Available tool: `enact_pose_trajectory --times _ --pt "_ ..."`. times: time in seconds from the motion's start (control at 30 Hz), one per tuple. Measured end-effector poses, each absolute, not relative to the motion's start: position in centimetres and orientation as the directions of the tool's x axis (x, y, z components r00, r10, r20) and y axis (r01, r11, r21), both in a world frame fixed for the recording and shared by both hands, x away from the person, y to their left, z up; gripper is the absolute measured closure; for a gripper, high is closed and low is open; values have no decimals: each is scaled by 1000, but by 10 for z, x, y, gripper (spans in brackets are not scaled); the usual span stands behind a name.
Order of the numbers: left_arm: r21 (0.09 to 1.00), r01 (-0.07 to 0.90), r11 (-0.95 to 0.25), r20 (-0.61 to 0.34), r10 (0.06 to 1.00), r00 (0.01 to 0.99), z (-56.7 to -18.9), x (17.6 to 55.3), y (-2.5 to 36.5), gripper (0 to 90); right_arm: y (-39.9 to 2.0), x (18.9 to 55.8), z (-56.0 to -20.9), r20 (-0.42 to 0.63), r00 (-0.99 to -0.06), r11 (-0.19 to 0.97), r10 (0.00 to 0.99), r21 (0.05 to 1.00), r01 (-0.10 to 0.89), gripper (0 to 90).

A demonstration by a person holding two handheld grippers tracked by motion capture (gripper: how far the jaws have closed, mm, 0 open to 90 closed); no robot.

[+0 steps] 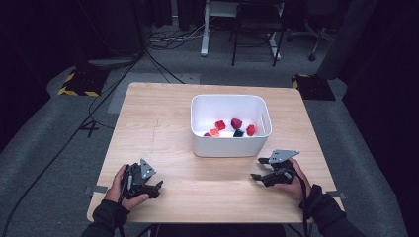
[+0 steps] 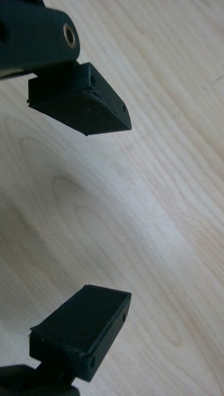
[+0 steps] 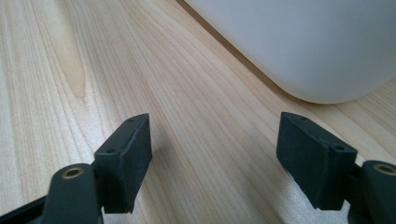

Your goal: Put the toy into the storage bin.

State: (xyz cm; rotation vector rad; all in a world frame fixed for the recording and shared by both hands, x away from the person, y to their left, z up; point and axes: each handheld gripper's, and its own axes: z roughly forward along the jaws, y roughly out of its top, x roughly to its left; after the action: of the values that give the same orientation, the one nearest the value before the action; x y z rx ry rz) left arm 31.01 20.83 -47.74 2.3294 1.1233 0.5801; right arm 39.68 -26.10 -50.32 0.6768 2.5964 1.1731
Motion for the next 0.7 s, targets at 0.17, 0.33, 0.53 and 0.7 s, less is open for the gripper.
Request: enact_pose_trajectory --times 0.17,0.33,0.53,0.7 --pt "619 612 -493 113 826 552 -484 303 219 163 -261 397 -503 -3 -870 576 493 751 324 269" --pt "633 641 -433 40 846 532 -495 300 230 167 -261 397 -503 -5 -869 576 494 751 323 269" --pt "677 651 -344 -33 869 494 -502 297 246 159 -261 396 -503 -3 -867 576 498 749 328 269" --pt "682 646 -343 -25 872 490 -503 295 248 155 -261 396 -503 -5 -869 576 495 750 324 268"
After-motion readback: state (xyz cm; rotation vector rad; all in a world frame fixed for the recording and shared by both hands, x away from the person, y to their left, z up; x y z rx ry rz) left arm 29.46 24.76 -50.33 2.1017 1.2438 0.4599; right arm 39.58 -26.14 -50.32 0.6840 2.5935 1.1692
